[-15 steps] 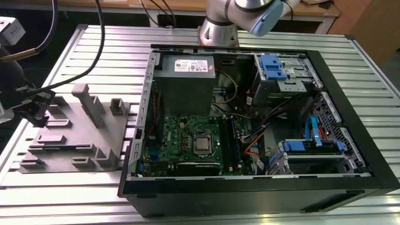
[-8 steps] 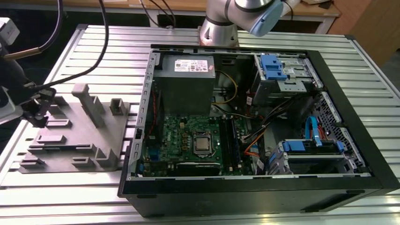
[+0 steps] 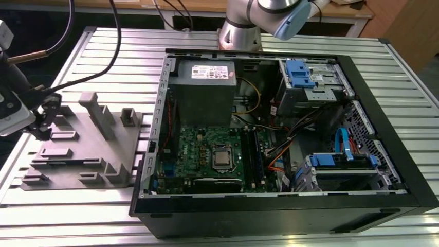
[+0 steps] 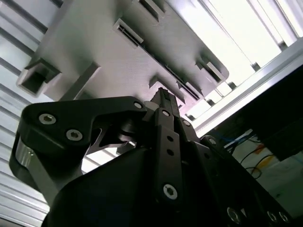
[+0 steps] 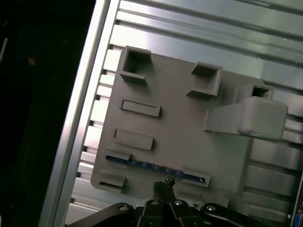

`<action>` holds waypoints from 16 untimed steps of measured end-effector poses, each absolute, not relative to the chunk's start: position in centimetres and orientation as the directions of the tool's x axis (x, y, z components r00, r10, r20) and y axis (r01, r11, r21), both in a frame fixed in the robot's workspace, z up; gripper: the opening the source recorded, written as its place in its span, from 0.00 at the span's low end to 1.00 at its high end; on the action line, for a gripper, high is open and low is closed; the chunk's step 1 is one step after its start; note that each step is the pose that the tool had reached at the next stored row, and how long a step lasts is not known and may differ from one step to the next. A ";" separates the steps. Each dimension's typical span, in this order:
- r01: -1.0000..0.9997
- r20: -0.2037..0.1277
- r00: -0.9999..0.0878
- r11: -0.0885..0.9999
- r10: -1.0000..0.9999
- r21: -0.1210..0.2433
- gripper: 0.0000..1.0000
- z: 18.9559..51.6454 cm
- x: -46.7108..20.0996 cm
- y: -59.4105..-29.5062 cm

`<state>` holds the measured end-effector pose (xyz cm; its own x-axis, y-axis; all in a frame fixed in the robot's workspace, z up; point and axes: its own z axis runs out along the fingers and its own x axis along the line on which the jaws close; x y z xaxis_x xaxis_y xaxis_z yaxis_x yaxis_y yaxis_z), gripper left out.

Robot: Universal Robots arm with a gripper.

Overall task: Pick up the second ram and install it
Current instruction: 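Pick up the second ram and move it above second insertion slot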

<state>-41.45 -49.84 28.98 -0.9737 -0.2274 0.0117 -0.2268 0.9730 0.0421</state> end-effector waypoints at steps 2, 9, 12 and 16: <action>-0.263 0.012 -0.964 0.964 -0.264 0.042 0.07 29.0 -41.4 -49.8; -0.383 0.012 -0.923 0.923 -0.384 0.042 0.07 28.9 -41.4 -49.8; -0.433 0.012 -0.901 0.901 -0.434 0.042 0.07 28.8 -41.4 -49.8; -0.497 0.012 -0.867 0.867 -0.498 0.042 0.07 28.8 -41.4 -49.8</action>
